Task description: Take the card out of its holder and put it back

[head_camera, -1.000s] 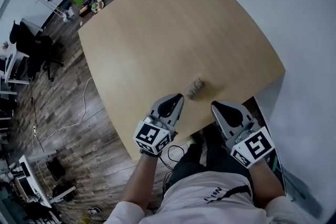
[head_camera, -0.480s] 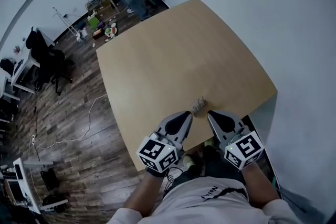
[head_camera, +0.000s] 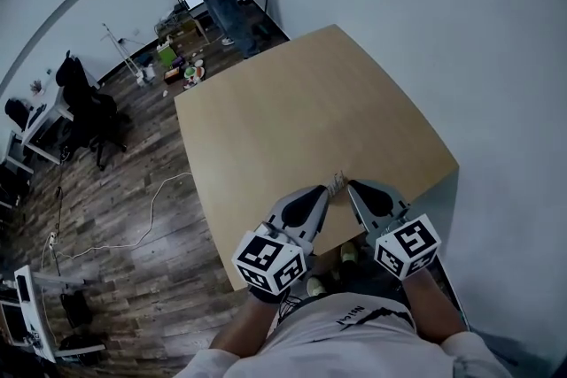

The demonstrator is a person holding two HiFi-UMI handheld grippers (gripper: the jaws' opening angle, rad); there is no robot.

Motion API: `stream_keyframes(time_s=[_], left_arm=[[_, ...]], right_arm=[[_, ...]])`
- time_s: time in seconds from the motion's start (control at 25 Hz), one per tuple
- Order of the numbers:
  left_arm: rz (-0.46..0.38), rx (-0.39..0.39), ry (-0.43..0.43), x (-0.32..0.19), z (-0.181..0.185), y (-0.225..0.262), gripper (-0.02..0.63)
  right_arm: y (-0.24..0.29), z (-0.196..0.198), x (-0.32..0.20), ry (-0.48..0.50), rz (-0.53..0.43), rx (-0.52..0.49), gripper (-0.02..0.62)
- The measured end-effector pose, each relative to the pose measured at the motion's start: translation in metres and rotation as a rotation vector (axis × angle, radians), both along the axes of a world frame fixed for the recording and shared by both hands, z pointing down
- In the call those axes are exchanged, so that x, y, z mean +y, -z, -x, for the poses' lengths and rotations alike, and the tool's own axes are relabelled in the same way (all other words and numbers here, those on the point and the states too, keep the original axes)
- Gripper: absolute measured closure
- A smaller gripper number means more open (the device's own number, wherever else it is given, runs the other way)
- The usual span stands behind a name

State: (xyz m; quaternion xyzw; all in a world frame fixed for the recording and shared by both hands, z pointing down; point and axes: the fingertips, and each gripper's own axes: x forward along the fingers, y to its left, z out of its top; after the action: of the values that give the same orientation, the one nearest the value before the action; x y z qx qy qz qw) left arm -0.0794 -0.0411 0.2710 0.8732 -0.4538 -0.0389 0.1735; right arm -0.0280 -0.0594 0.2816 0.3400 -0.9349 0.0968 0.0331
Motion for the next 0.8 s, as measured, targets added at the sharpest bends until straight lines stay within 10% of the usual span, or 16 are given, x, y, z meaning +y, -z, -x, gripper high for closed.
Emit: stream_keyframes(time_s=[0.8], left_arm=[[-0.004,-0.006,0.024,0.013,0.002,0.005,0.581]], right_arm=[[0.016,0.003,0.015,0.018,-0.048,0.038,0.583]])
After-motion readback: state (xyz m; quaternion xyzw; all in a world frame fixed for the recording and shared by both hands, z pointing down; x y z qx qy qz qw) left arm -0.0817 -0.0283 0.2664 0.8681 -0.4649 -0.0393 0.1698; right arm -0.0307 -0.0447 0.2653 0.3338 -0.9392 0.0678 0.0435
